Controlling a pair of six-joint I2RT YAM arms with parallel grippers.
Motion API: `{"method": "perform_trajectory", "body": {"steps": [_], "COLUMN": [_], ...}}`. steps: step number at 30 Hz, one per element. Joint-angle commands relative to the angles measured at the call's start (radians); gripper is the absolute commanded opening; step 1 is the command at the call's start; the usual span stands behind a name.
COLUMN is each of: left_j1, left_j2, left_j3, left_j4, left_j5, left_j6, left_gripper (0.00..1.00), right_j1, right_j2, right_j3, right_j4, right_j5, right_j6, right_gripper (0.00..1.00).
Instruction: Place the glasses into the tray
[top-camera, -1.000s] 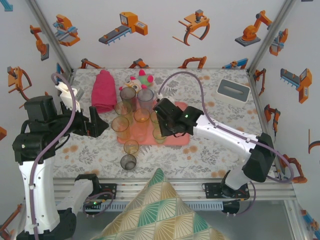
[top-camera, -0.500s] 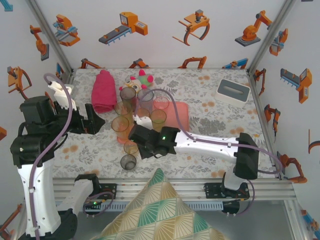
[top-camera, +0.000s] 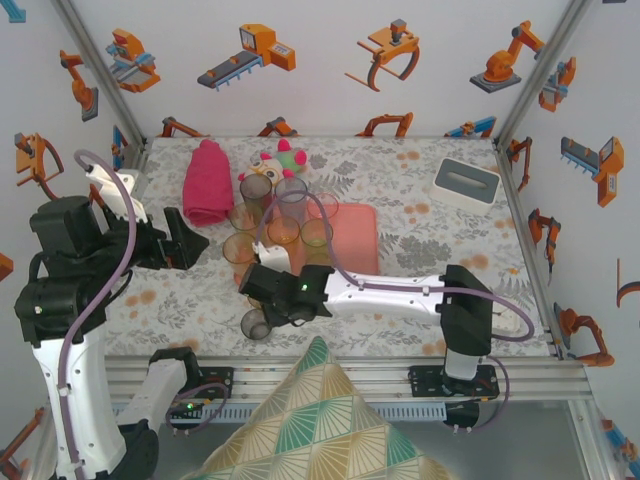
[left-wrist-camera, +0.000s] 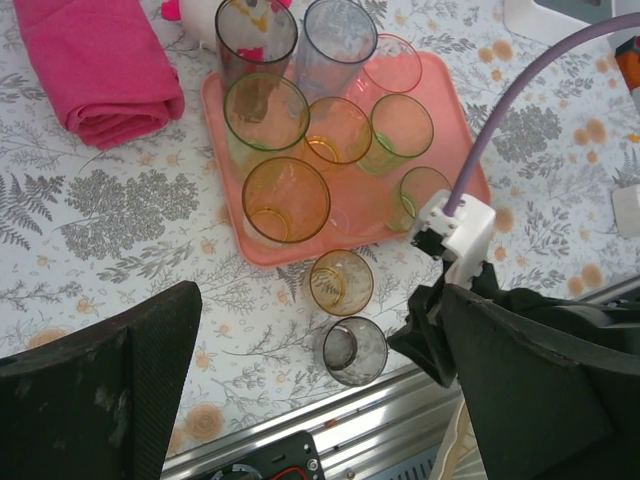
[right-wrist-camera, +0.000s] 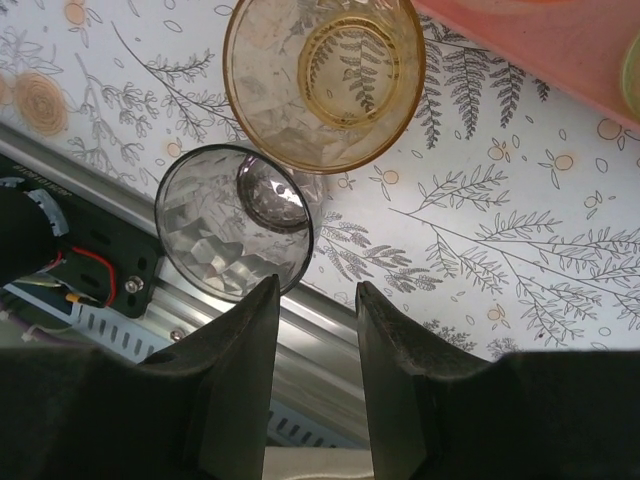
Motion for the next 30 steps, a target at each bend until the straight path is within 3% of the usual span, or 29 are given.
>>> {"method": "perform_trajectory", "body": {"steps": [1,30], "left_j1": [0.006,0.007], "left_j2": [-0.006,-0.013], "left_j3": [0.005,0.006], "left_j4": [0.021,0.017], "left_j5": [0.036,0.047], "left_j6": [-0.013,-0.006], "left_gripper": [0.97,0.97], "right_j1": [0.01,0.012], "right_j2": [0.037,0.152], "right_j3": [0.041,0.093], "right_j4": [0.007,-0.014], "right_j5": [0.007,0.003], "right_j6": [0.022,0.009], "right_gripper": [0.38,0.35]}}
